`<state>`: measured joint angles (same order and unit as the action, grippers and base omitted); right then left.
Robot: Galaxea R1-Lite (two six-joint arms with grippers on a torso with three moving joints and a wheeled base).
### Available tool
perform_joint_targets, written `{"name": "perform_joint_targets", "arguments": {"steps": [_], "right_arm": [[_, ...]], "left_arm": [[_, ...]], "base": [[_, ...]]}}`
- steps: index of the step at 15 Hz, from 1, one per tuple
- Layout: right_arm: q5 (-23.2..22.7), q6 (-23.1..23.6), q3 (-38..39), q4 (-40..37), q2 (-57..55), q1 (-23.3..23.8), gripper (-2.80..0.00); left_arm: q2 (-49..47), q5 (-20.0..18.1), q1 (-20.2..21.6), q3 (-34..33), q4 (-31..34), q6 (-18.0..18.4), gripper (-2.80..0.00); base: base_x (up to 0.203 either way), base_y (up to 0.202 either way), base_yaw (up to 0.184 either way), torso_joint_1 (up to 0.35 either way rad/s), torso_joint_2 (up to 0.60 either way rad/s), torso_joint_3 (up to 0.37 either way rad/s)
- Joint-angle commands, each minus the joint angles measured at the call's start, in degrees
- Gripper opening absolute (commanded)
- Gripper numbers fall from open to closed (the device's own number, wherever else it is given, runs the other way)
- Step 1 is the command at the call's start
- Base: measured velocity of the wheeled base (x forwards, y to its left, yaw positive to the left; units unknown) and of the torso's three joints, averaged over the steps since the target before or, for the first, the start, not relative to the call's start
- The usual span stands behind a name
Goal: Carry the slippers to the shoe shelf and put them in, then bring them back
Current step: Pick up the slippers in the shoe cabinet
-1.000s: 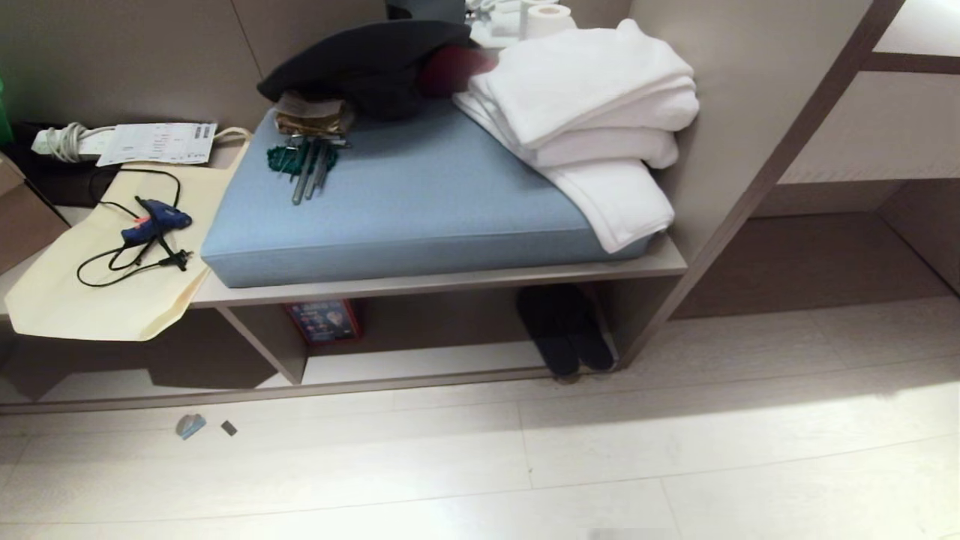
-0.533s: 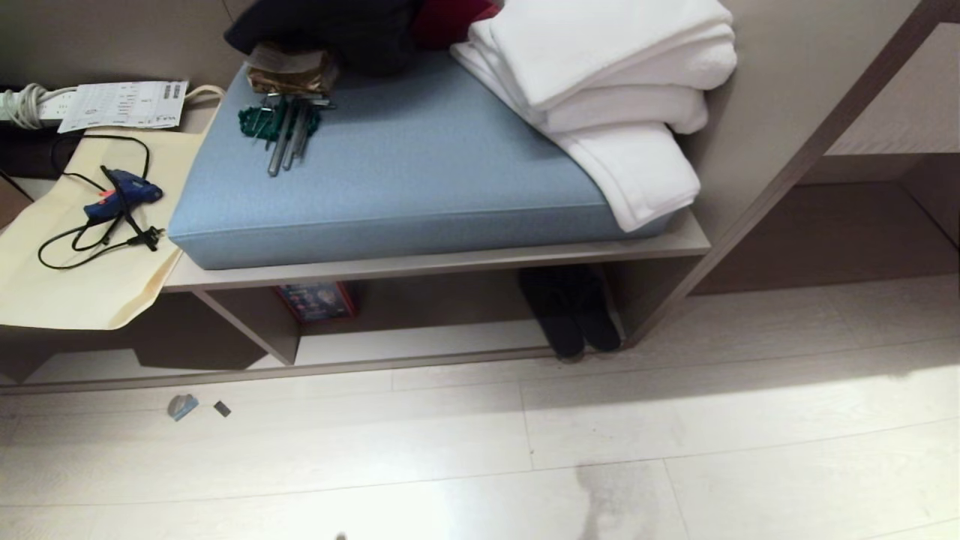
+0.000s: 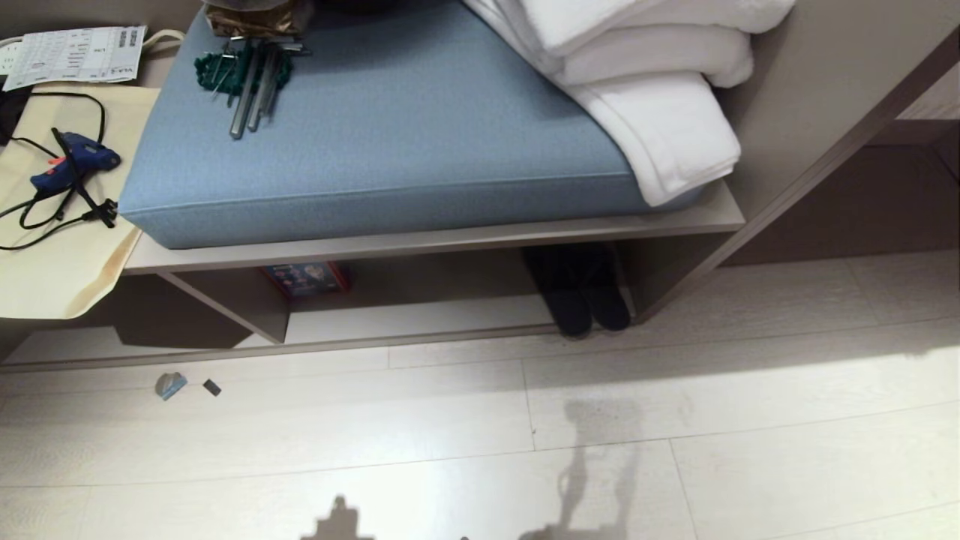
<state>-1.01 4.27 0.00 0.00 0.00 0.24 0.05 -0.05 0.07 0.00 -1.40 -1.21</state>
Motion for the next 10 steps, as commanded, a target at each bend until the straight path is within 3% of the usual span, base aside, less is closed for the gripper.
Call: {"name": "perform_joint_targets", "arguments": {"steps": [1,10], "right_arm": [[0.0,0.0,0.0,0.0,-0.1,0.0,-2.8],[0.0,-0.1,0.0,0.0,-0.1,0.0,-2.8]], "left_arm": [[0.0,0.0,0.0,-0.4,0.0,0.0,-2.8],[0.0,0.0,0.0,-0.4,0.0,0.0,-2.8]], "base": [[0.0,0.0,0.0,0.002,0.0,-0.202],[0.0,0.0,0.0,0.002,0.0,-0.197]]}}
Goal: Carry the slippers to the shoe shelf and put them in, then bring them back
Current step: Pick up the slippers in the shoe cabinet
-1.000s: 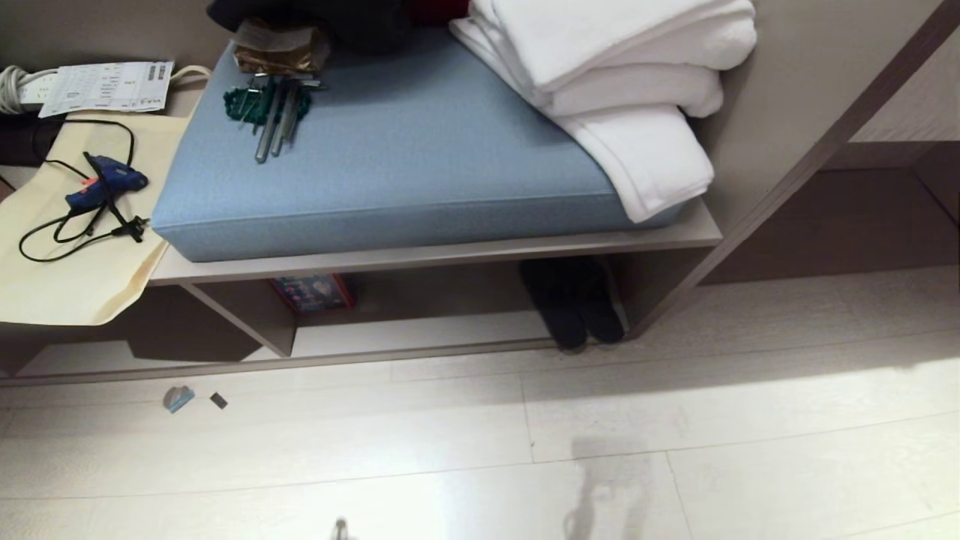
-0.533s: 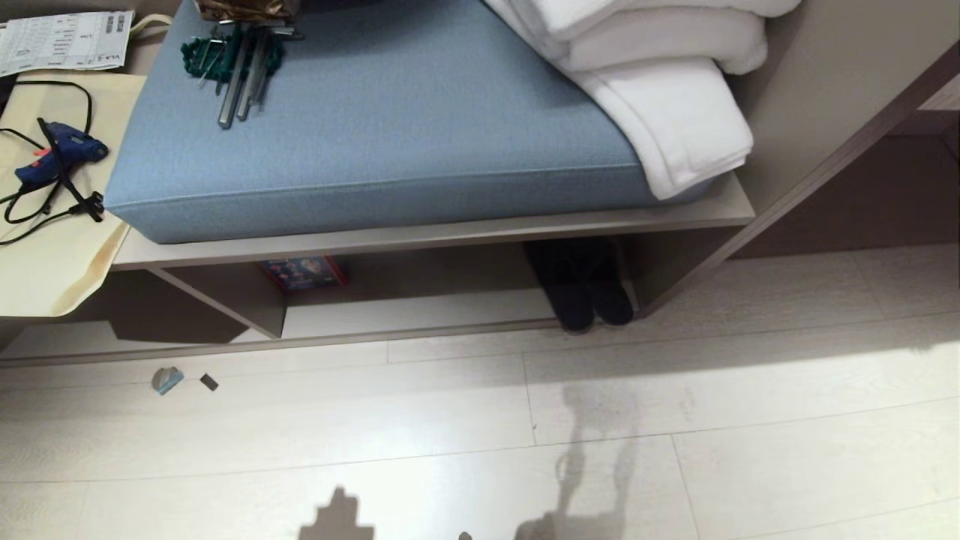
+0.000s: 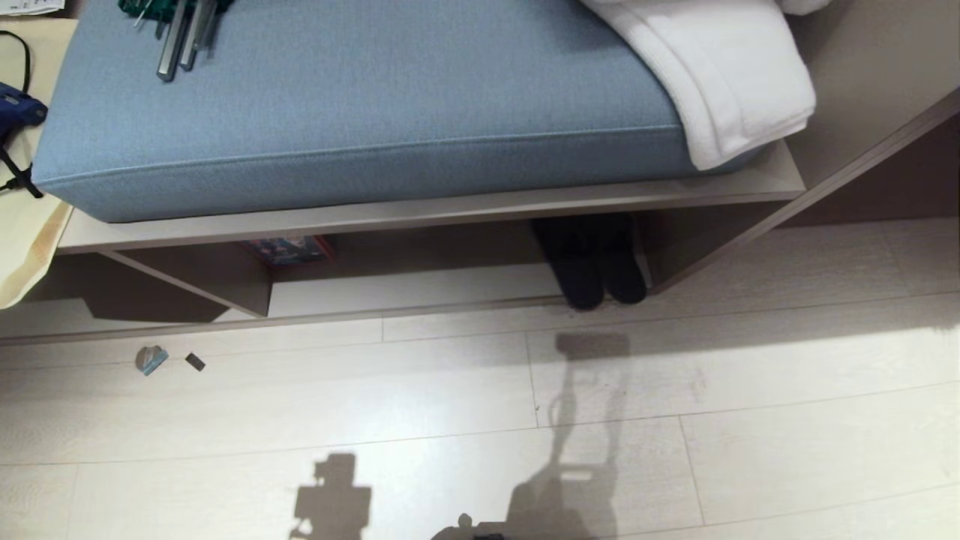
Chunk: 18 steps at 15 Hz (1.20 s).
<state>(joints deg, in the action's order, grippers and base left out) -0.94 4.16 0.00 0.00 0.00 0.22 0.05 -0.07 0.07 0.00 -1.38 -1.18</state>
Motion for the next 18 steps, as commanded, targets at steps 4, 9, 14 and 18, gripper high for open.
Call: {"name": "perform_joint_targets", "arguments": {"steps": [4,9,14,18], "right_arm": [[0.0,0.1,0.0,0.0,-0.1,0.0,-2.8],[0.0,-0.1,0.0,0.0,-0.1,0.0,-2.8],[0.0,0.2,0.0,0.1,-0.1,0.0,-2.8],[0.0,-0.1,0.0,0.0,-0.1,0.0,-2.8]], "left_arm": [[0.0,0.0,0.0,-0.4,0.0,0.0,-2.8],[0.0,0.0,0.0,-0.4,0.0,0.0,-2.8],[0.0,0.0,0.0,-0.4,0.0,0.0,-2.8],[0.0,0.0,0.0,-0.4,0.0,0.0,-2.8]], "base": [[0.0,0.0,0.0,0.004,0.01,-0.204],[0.0,0.0,0.0,0.004,0.0,-0.196],[0.0,0.0,0.0,0.0,0.0,-0.205],[0.0,0.0,0.0,0.001,0.0,-0.197]]}}
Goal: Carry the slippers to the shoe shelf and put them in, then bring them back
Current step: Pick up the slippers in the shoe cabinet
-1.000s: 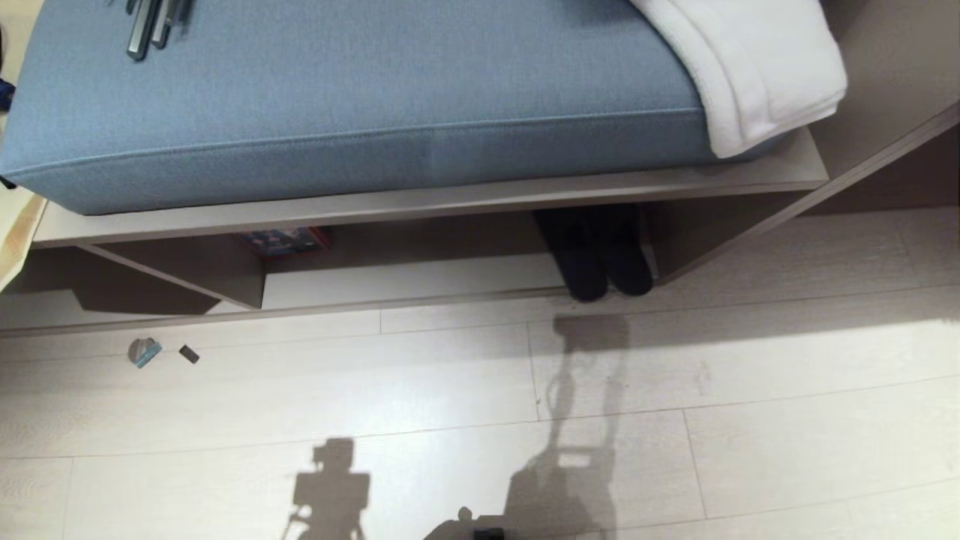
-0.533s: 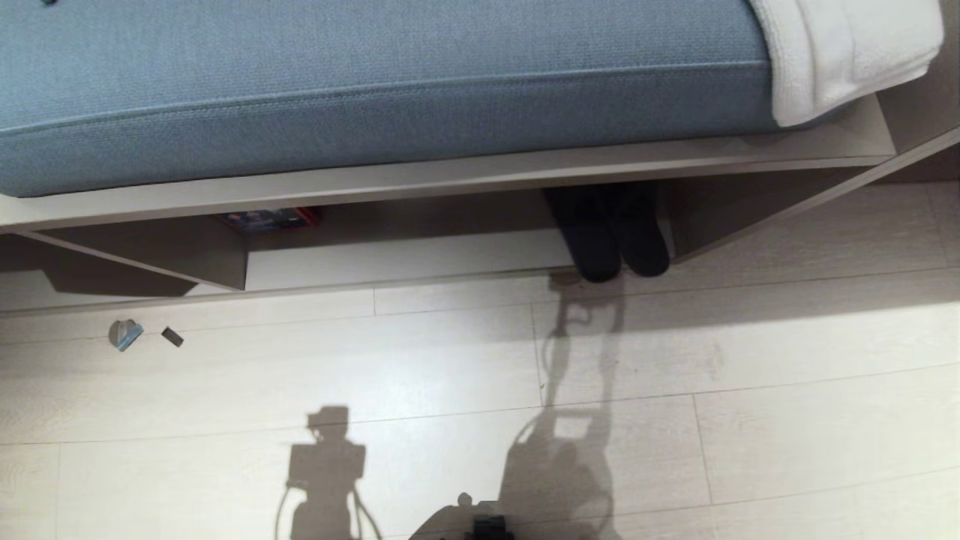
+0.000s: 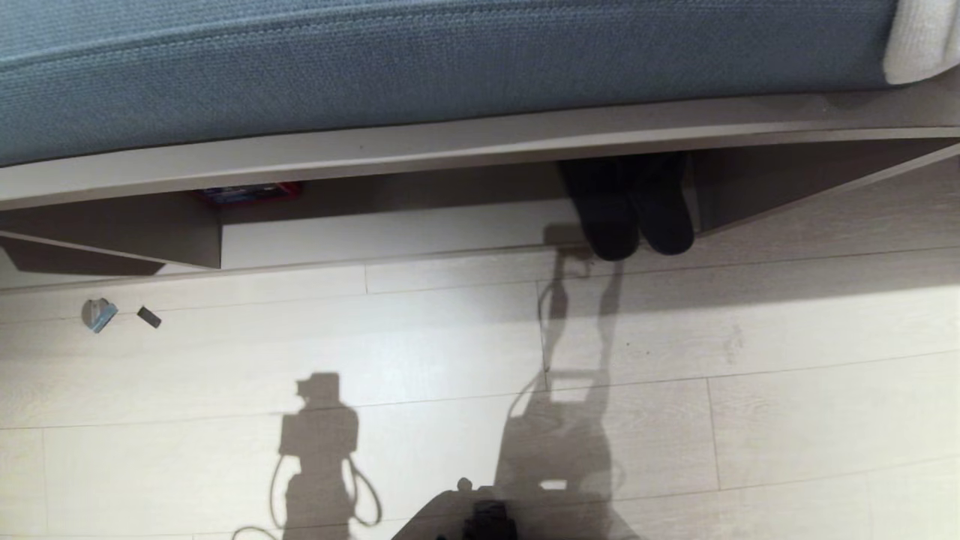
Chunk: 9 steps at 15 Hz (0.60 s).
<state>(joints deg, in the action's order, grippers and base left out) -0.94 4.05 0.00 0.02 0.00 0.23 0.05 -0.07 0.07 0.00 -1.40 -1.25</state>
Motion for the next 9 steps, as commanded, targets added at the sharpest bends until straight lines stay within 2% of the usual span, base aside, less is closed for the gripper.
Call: {"name": "perform_joint_targets", "arguments": {"steps": [1,9], "right_arm": [[0.0,0.1,0.0,0.0,-0.1,0.0,-2.8],[-0.1,1.2,0.0,0.0,-0.1,0.0,-2.8]], "left_arm": [[0.0,0.0,0.0,-0.4,0.0,0.0,-2.8],[0.0,0.0,0.0,-0.4,0.0,0.0,-2.8]], "base": [[0.0,0.0,0.0,0.004,0.01,-0.195],[0.0,0.0,0.0,0.002,0.0,-0.197]]}}
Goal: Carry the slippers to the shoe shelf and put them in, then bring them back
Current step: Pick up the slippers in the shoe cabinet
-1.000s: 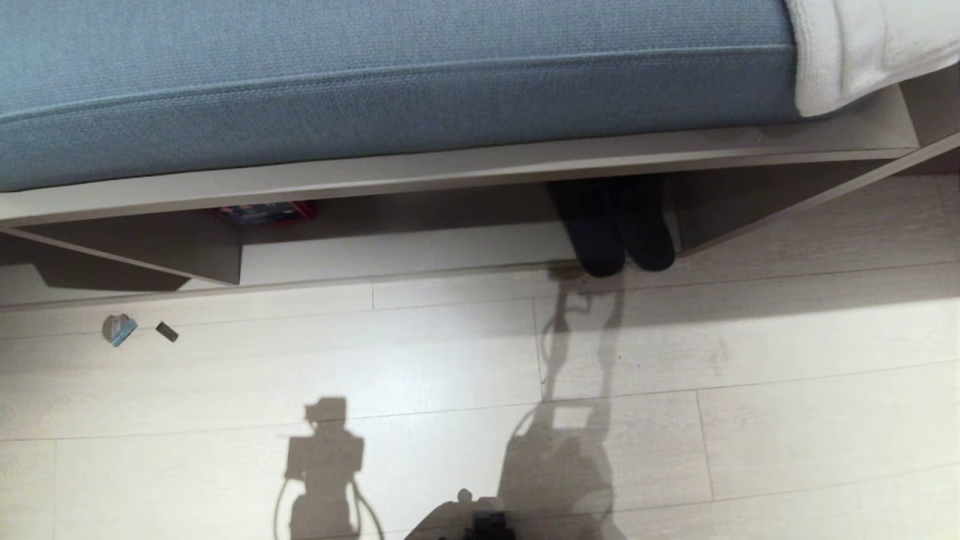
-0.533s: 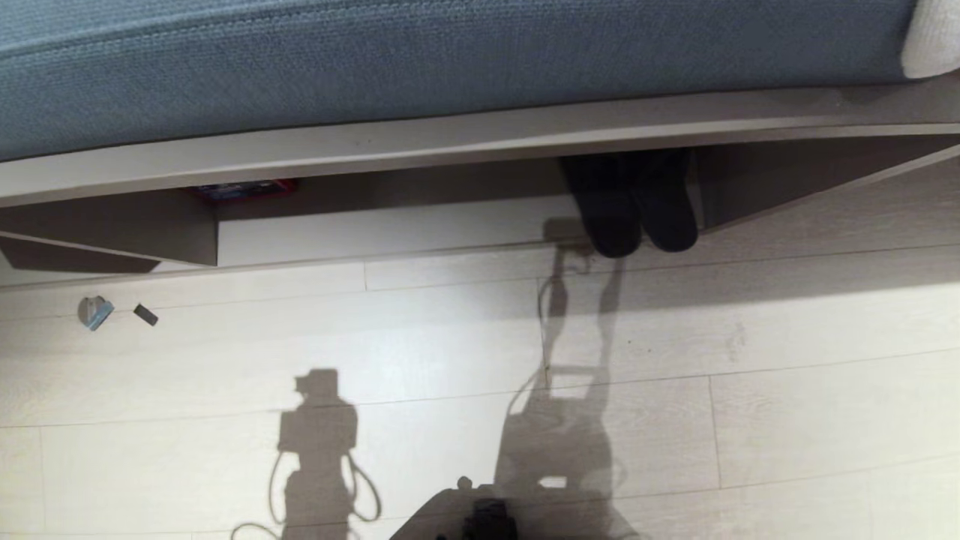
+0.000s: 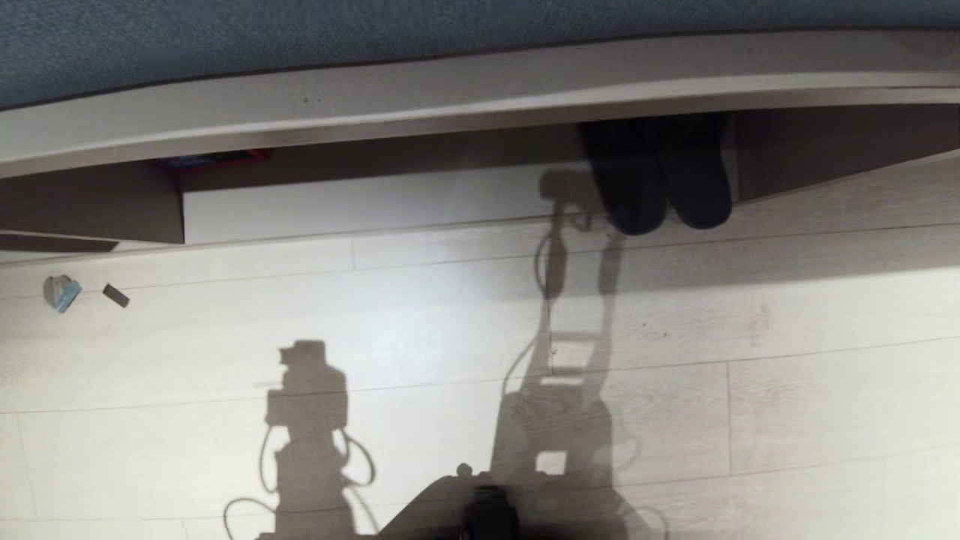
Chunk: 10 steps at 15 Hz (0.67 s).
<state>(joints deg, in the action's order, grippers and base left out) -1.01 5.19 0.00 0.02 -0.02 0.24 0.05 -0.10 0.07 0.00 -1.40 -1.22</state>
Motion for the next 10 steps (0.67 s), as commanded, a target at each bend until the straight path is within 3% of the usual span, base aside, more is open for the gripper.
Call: {"name": "perform_joint_targets", "arguments": {"steps": [1,4,6,10], "right_arm": [[0.0,0.1,0.0,0.0,-0.1,0.0,-2.8],[-0.1,-0.5,-1.0,0.2,-0.1,0.0,-2.8],[-1.0,-1.8,-7.2,-1.3,-1.9,0.0,-2.8],[-3.2,-3.3,-18.5,-0.5,-21.1,-0.1,-2.8]], "left_arm": [[0.0,0.0,0.0,-0.4,0.0,0.0,-2.8],[0.0,0.0,0.0,-0.4,0.0,0.0,-2.8],[0.0,0.0,0.0,-0.4,0.0,0.0,-2.8],[0.0,0.1,0.0,-0.4,0.0,0.0,-2.8]], "base": [[0.0,0.0,0.0,0.002,0.0,-0.212],[0.0,0.0,0.0,0.002,0.0,-0.199],[0.0,0.0,0.0,0.002,0.0,-0.177],[0.0,0.0,0.0,0.003,0.0,-0.043]]}}
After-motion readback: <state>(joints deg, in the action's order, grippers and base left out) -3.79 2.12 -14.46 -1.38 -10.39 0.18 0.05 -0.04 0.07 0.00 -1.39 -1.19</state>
